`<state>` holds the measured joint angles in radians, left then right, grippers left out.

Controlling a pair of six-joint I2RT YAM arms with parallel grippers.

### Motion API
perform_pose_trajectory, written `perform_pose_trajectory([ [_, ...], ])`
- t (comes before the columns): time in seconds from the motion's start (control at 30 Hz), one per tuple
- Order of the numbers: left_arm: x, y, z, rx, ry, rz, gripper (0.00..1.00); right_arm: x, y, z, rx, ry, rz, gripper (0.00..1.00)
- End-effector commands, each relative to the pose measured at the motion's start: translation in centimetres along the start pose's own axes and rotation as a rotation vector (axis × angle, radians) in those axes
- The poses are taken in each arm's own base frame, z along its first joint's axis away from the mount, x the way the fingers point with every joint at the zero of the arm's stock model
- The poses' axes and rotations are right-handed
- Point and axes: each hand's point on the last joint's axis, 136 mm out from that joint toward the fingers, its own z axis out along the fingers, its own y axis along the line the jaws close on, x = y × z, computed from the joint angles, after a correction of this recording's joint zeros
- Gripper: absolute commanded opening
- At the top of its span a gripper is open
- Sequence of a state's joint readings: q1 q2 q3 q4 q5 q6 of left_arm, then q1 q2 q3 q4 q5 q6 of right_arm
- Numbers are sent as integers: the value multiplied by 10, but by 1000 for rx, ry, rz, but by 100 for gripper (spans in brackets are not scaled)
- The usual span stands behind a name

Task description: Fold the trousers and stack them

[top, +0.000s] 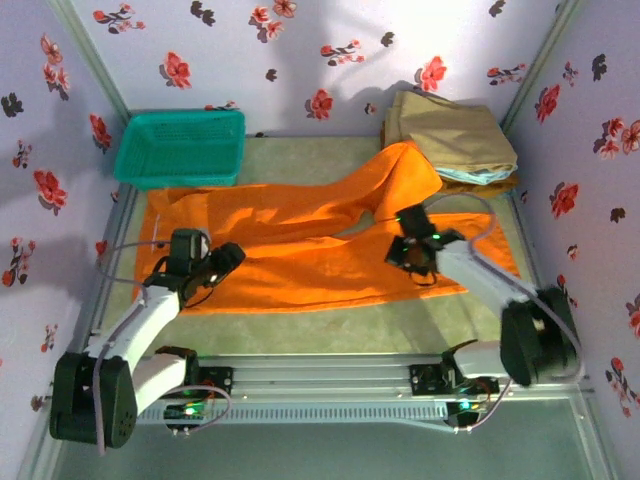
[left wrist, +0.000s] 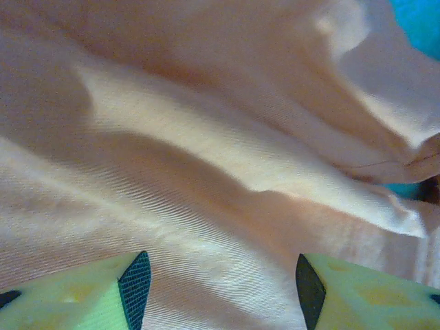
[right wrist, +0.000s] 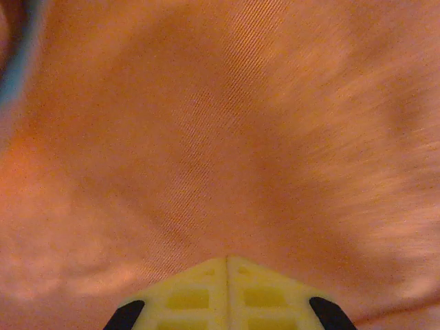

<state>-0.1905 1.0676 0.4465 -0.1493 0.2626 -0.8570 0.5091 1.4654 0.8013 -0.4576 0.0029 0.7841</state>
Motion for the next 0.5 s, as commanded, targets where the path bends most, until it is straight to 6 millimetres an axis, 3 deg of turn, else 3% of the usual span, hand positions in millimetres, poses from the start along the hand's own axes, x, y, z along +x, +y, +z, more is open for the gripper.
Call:
perform_pose_trajectory([
  [0.0, 8, 30, 11, -63, 13, -50, 60, 29, 4, 30, 1, 41, 43, 0],
  [0.13, 30, 64, 13, -110, 41, -187, 58, 77, -30, 49, 26, 124, 102, 0],
  [0.23, 60, 79, 4, -135, 121, -250, 58, 115, -49, 46, 45, 213, 105, 0],
  [0.33, 78, 82, -12, -150, 166, -272, 52, 136, -68, 34, 81, 234, 101, 0],
  [0.47, 90, 78, -34, -137, 178, -294, 47, 144, -85, 15, 91, 220, 130, 0],
])
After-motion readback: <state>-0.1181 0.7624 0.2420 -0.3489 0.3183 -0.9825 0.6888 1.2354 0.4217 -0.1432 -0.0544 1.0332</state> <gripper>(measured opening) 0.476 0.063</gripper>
